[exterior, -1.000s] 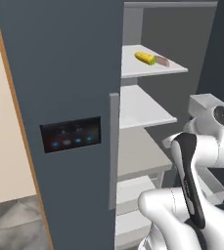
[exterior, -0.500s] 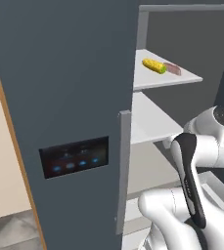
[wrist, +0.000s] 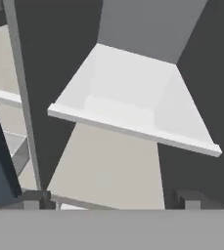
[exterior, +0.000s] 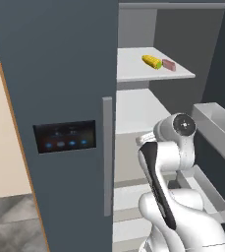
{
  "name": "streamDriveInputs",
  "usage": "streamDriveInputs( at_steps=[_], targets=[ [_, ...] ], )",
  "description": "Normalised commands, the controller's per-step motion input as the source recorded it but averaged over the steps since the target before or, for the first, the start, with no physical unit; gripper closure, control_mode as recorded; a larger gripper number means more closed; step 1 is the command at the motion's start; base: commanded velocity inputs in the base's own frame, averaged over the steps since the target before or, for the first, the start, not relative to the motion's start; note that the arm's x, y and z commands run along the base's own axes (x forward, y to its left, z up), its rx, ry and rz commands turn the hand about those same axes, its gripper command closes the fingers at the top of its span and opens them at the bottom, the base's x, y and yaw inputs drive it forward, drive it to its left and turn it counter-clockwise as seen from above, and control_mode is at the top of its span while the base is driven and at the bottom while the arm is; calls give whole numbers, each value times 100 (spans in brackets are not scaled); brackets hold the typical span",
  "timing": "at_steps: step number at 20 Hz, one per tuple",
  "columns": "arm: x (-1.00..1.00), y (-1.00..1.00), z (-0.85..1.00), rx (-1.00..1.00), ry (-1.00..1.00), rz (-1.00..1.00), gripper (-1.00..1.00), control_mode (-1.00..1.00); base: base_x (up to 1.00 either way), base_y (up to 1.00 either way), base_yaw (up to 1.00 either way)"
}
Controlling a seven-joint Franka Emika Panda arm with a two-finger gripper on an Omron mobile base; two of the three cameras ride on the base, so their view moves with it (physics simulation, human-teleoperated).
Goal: Place one corn and one steak in each tupperware on the nearby counter, to pack two identical lunches.
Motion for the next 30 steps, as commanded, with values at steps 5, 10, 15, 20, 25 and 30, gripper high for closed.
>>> streamDriveInputs(
  at_steps=[5, 10, 15, 20, 25, 30],
  targets=[
    [4, 8, 60, 0, -13, -12, -100, -100, 0, 0, 0],
    [13, 0, 64, 9, -3, -21, -100, -100, 0, 0, 0],
    [35, -14, 65, 19, 2, -18, -100, -100, 0, 0, 0],
    [15, -38, 42, 14, 5, -2, -100, -100, 0, 0, 0],
    [35, -24, 34, 9, 1, 0, -100, -100, 0, 0, 0],
    [50, 0, 0, 0, -1, -1, -100, -100, 0, 0, 0]
  ],
)
